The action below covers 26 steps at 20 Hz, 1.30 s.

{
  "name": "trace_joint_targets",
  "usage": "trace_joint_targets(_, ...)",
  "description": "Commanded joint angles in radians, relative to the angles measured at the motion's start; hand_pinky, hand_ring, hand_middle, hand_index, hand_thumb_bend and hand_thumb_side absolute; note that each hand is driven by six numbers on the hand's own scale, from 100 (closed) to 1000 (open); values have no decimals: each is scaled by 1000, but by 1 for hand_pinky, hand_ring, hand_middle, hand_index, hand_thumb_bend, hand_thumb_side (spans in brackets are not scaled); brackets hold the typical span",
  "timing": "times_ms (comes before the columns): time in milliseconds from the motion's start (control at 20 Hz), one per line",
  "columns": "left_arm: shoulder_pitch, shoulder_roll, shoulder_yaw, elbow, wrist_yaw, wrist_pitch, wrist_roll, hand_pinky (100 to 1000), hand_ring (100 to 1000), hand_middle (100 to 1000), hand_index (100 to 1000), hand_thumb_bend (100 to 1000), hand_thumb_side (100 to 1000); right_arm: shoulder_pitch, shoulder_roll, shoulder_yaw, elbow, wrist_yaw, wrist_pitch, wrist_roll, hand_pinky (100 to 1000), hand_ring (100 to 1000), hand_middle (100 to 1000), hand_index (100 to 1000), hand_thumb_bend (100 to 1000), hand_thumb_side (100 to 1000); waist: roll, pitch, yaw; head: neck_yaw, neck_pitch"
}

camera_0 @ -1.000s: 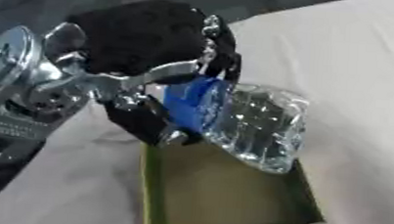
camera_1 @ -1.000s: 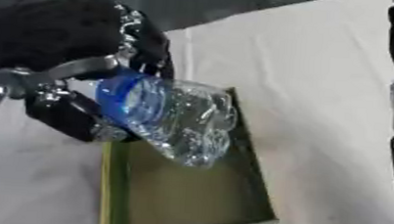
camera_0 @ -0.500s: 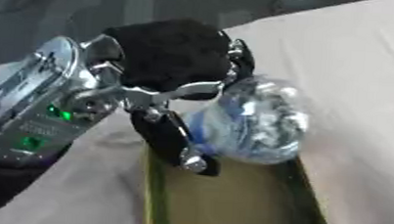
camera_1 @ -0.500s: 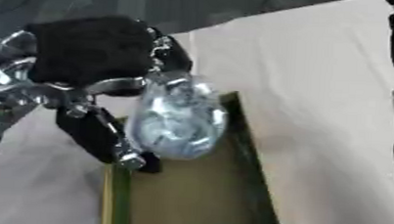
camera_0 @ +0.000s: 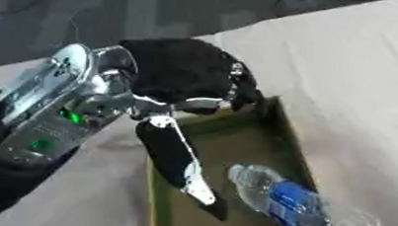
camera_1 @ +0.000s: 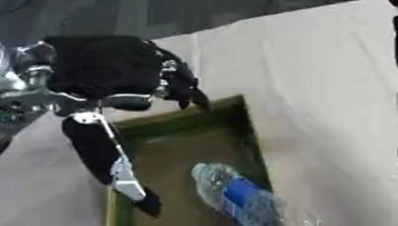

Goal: Pick up objects on the table and place them in the box.

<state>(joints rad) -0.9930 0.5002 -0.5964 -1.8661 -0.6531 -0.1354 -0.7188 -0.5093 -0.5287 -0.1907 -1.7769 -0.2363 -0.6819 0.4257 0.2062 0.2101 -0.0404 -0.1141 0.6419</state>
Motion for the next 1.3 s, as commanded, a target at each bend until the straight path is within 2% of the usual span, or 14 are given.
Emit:
trace_joint_targets(50,-4,7,22,-13,14,2,-31,525,736,572,849,784,796,-18,-20,-3,-9,-3,-52,52,710,796,905,776,417,1000,-18,-13,4,5,0)
trace_joint_targets(200,19,31,49,-44,19,19,-15,520,730,560,843,775,796,-18,-21,-5,-7,-3,-56,55,710,796,905,774,423,1000,-22,-11,4,-2,-1)
trace_joint_targets(500,137,161,155,-127,10,67,33,551,748,546,872,778,803,-13,-24,-13,-5,1,-58,55,711,799,907,778,421,1000,-23,-6,15,-18,-14)
trace_joint_targets(700,234,239,240,-133,-14,91,43,602,786,552,917,763,817,-11,-23,-16,-5,3,-58,55,711,797,905,774,424,1000,-29,-5,29,-26,-14)
trace_joint_targets(750,254,251,260,-134,-19,96,42,600,790,553,922,763,817,-11,-22,-16,-4,3,-58,54,711,797,906,775,450,1000,-31,-5,31,-28,-12)
trace_joint_targets(800,269,261,276,-134,-21,99,41,617,795,553,929,763,818,-12,-22,-16,-4,3,-59,54,711,796,905,772,426,1000,-33,-5,34,-29,-10)
trace_joint_targets(1000,320,293,332,-134,-34,118,52,616,792,542,928,747,813,-13,-20,-17,-1,4,-65,56,711,795,903,768,432,1000,-43,-5,43,-33,-2)
trace_joint_targets(1150,351,293,362,-134,-22,130,127,614,780,544,910,668,790,-15,-19,-16,2,4,-70,58,710,794,902,764,439,1000,-50,-3,50,-37,4)
trace_joint_targets(1200,361,292,367,-134,-8,127,163,635,788,551,905,589,789,-16,-19,-15,2,3,-72,60,710,794,902,762,441,1000,-51,-3,51,-38,6)
trace_joint_targets(1300,387,288,381,-134,55,92,296,705,812,562,907,440,802,-18,-20,-15,5,3,-76,62,710,793,901,759,434,1000,-56,-1,54,-42,9)
